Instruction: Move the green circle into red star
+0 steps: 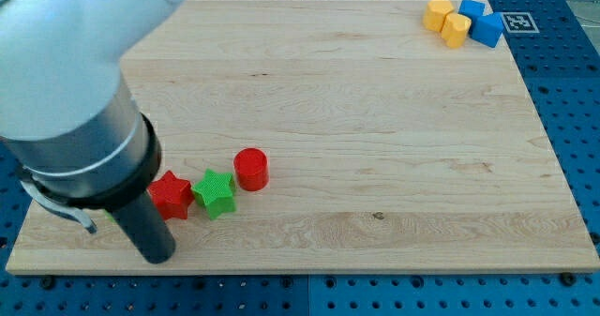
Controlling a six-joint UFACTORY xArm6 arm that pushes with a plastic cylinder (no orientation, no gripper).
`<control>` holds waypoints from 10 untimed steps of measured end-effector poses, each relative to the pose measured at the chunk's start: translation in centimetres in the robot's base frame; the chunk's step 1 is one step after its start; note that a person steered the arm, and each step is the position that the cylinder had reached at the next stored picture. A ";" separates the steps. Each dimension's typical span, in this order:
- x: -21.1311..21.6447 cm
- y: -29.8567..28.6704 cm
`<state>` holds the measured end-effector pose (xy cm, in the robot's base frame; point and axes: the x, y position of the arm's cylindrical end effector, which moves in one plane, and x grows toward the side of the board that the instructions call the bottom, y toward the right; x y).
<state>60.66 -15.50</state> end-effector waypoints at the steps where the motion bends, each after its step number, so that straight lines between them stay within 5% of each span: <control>1: -2.4 -0.5; 2: -3.6 -0.7; 4: 0.8 -5.2; 7: -7.3 -7.1; 10: -4.4 -6.7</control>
<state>56.24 -22.18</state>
